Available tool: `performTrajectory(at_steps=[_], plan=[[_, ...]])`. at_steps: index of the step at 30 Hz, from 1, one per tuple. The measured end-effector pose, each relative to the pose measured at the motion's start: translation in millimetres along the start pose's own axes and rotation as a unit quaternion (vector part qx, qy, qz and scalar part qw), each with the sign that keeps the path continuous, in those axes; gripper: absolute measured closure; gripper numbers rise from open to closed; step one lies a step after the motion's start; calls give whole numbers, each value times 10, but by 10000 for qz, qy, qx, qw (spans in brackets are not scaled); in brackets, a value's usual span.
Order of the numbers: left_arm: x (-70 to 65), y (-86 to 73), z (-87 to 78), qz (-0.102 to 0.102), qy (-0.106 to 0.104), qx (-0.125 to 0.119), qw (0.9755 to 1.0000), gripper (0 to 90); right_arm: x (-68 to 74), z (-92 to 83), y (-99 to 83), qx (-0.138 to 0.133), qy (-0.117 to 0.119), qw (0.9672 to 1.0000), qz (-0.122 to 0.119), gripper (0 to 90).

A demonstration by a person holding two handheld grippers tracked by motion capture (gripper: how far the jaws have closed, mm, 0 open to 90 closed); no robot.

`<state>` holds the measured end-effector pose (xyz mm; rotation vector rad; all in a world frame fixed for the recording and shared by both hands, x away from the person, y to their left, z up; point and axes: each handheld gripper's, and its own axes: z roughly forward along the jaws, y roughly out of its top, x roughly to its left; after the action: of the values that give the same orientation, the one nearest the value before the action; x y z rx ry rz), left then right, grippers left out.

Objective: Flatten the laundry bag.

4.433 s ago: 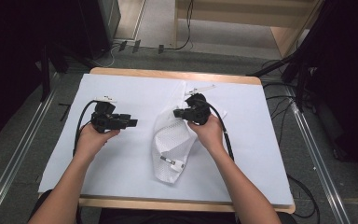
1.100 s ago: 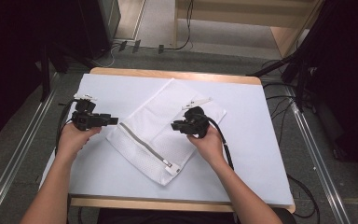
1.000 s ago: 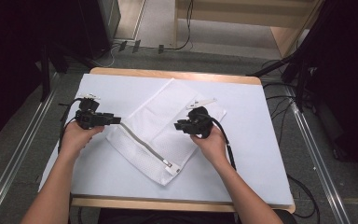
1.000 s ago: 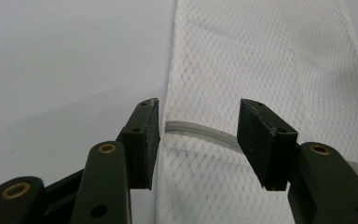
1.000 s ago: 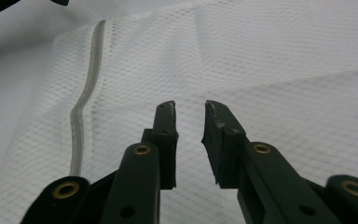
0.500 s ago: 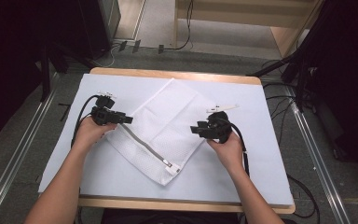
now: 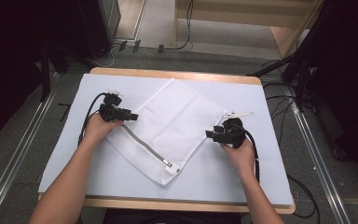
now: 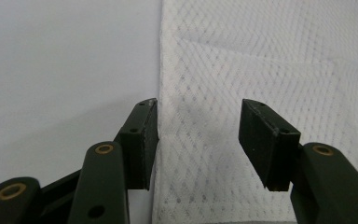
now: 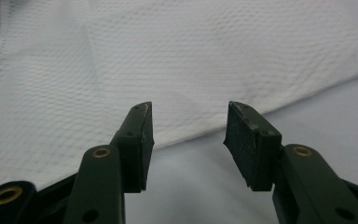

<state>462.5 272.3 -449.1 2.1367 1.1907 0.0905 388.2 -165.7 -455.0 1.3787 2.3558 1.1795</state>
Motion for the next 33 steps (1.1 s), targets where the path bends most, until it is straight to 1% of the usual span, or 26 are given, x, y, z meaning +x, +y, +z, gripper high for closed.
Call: performTrajectory(at_steps=[1, 2, 5, 8, 9, 12, 13, 15, 17, 19, 20, 21, 22, 24, 26, 27, 28, 29, 30, 31, 32, 33], plan=[[0, 0, 0, 0, 0, 0, 10000, 481, 0, 0, 0, 0, 0, 10000, 0, 528], [5, -6, 7, 61, -8, -7, 10000, 482, -43, 20, -6, 42, -68, 10000, 52, 526], [12, -9, 6, 44, -23, -13, 10000, 483, -66, 57, -13, 80, -109, 9999, 92, 526], [4, -12, 10, 65, -5, -27, 10000, 483, -65, 90, -17, 149, -154, 9997, 95, 525], [-6, -14, 12, 105, 28, -21, 9999, 482, -65, 130, -18, 157, -151, 9997, 96, 526], [-9, -15, 14, 105, 23, -31, 9999, 483, -59, 158, -15, 184, -164, 9997, 93, 526], [-7, -14, 12, 99, 31, -21, 9999, 487, -44, 198, -10, 209, -158, 9996, 110, 526], [-12, -14, 14, 105, 22, -18, 9999, 496, -32, 226, -6, 219, -174, 9996, 65, 523], [-19, -13, 13, 105, 13, 11, 9999, 532, -15, 246, -1, 186, -191, 9996, 44, 521], [-21, -13, 14, 30, -67, 39, 10000, 566, -2, 265, -1, 143, -212, 9997, 30, 524], [-15, -12, 13, -44, -138, 76, 9999, 587, 9, 275, -3, 116, -245, 9996, 34, 531], [-10, -14, 15, -98, -196, 88, 9997, 626, 25, 282, -6, 103, -310, 9995, 37, 550], [-8, -15, 14, -99, -206, 105, 9997, 641, 42, 285, -7, 112, -397, 9991, 24, 561], [-9, -15, 15, -94, -212, 136, 9996, 692, 83, 297, -11, 96, -581, 9983, -7, 596], [-26, -17, 19, -65, -167, 182, 9997, 729, 120, 307, -22, 81, -761, 9970, -142, 629], [-26, -17, 19, -65, -167, 182, 9997, 745, 120, 307, -22, 81, -761, 9970, -142, 629], [-28, -20, 22, -103, -150, 163, 9997, 745, 132, 311, -26, 75, -823, 9964, -203, 634], [-24, -22, 23, -143, -151, 163, 9997, 768, 141, 313, -30, 72, -869, 9960, -199, 647], [-19, -24, 22, -157, -150, 165, 9996, 805, 141, 314, -27, 52, -914, 9957, -169, 679], [-15, -26, 21, -155, -137, 176, 9996, 805, 141, 314, -27, 52, -914, 9957, -169, 679], [-11, -27, 23, -167, -143, 183, 9996, 849, 137, 312, -24, 63, -927, 9956, -125, 723], [-10, -28, 26, -181, -148, 191, 9995, 865, 130, 311, -21, 71, -925, 9956, -129, 739]])
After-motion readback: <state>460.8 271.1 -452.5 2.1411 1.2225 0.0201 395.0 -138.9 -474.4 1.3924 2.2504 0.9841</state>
